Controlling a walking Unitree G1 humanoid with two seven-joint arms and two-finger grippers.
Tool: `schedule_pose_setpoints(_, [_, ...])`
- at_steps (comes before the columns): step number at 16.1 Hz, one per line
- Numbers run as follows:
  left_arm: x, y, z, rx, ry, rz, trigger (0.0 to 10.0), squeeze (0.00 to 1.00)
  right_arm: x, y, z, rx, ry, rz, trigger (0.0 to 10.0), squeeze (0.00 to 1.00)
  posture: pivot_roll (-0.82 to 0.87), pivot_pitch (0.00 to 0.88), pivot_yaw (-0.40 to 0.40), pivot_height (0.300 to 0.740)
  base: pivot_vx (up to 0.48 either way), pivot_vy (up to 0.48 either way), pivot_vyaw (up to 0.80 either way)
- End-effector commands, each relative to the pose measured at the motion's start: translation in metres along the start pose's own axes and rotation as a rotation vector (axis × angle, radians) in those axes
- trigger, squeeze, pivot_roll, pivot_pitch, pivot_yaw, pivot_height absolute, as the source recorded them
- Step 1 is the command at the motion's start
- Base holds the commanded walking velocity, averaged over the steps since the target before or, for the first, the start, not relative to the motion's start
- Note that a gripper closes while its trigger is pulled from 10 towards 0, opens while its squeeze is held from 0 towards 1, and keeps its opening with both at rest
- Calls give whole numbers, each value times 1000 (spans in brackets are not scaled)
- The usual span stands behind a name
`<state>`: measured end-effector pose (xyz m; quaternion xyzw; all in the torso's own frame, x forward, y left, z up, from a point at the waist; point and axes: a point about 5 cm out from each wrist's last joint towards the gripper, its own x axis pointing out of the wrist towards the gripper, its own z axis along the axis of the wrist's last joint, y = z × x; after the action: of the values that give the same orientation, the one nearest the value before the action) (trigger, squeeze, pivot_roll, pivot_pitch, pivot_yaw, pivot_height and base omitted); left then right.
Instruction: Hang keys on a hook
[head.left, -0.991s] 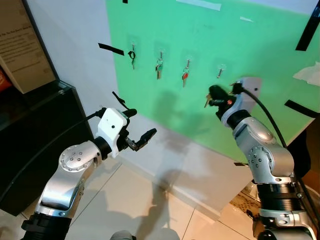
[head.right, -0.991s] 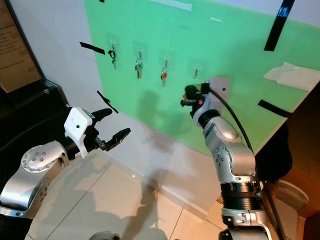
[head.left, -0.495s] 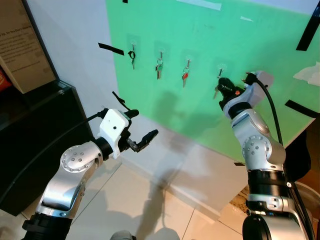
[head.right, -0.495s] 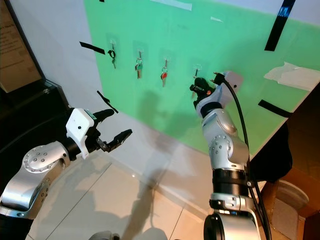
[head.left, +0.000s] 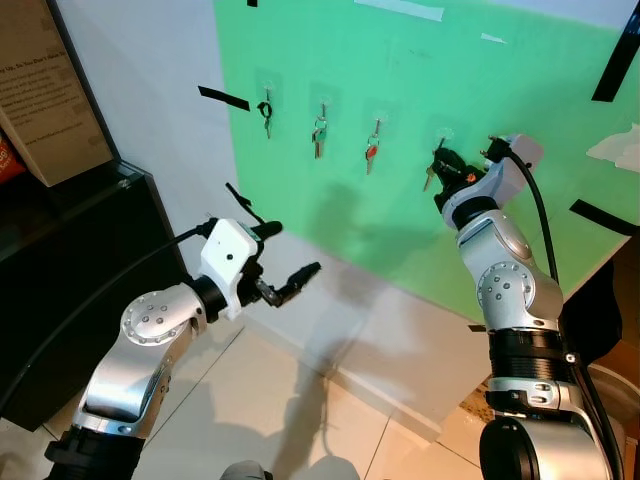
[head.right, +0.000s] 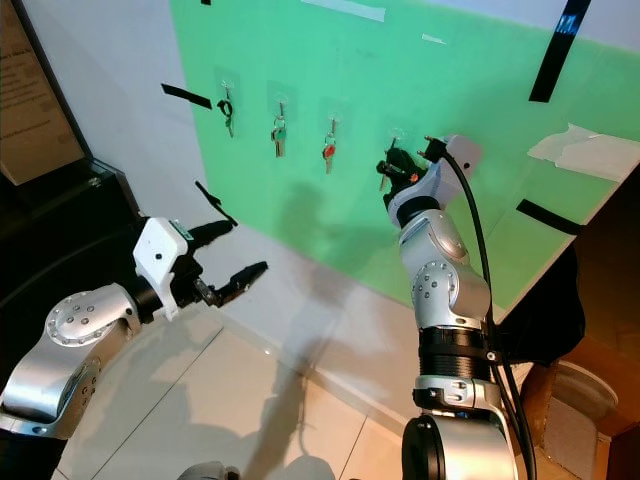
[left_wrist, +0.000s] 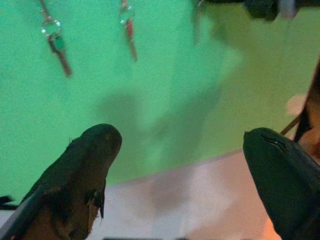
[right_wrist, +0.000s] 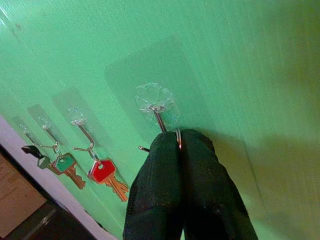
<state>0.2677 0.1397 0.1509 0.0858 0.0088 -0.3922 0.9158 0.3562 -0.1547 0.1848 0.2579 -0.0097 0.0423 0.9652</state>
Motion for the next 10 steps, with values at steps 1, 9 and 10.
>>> schedule_pose_setpoints(1, [1,-6,8,-25,-45,-52,10000,0,3,0,12,28,-54,-8,10000,0,79,0,-31,740,0,0,0])
schedule_pose_setpoints(9, [0,-8,9,-113,-80,-75,10000,0,-9,-6,-3,-57,43,28,10000,0,76,0,-31,740,0,0,0])
schedule_pose_setpoints(10, [0,-8,10,-108,-86,-73,10000,0,-12,-4,1,-51,31,57,10000,0,76,0,-31,740,0,0,0])
